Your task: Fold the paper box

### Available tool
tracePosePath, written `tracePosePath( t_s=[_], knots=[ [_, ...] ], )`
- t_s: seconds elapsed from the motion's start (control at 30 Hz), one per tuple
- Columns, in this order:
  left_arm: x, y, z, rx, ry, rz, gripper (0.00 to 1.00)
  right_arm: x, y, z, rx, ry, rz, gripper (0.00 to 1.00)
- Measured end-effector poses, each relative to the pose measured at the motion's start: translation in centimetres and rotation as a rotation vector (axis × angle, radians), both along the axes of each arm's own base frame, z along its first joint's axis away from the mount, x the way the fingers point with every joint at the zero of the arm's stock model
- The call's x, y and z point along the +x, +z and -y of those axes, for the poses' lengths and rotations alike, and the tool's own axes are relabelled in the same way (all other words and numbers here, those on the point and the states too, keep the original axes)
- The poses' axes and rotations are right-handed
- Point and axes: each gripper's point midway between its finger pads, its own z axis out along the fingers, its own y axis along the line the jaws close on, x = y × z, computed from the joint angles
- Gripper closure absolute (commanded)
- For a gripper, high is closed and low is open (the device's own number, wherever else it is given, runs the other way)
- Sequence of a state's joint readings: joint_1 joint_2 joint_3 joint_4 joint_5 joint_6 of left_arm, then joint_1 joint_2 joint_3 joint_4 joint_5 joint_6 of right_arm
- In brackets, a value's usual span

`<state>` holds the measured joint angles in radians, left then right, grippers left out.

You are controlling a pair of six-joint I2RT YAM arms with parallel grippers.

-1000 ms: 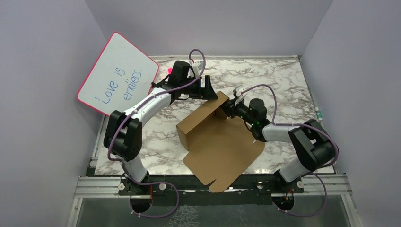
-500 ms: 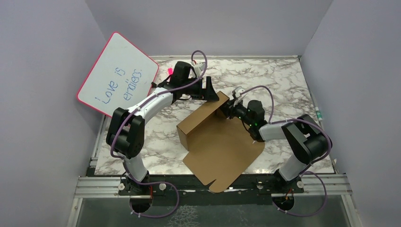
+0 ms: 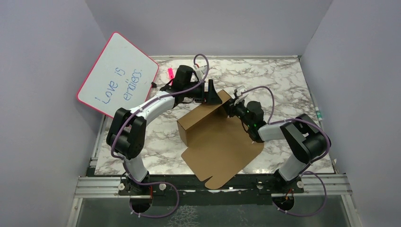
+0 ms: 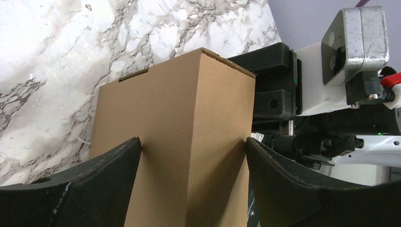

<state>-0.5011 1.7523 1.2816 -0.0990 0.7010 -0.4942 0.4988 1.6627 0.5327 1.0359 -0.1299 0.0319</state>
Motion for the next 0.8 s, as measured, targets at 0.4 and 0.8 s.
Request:
tracePosePath(
  t_s=[0.4, 0.8],
  knots=[
    [-0.6, 1.0, 0.0, -0.029, 0.002, 0.035, 0.19, 0.8, 0.0, 0.9, 0.008, -0.137, 0.004, 0.78],
    [-1.0, 1.2, -0.5, -0.028, 0.018, 0.054, 0.19, 1.5, 0.0, 0.9, -0.001, -0.229, 0.014, 0.74]
  ],
)
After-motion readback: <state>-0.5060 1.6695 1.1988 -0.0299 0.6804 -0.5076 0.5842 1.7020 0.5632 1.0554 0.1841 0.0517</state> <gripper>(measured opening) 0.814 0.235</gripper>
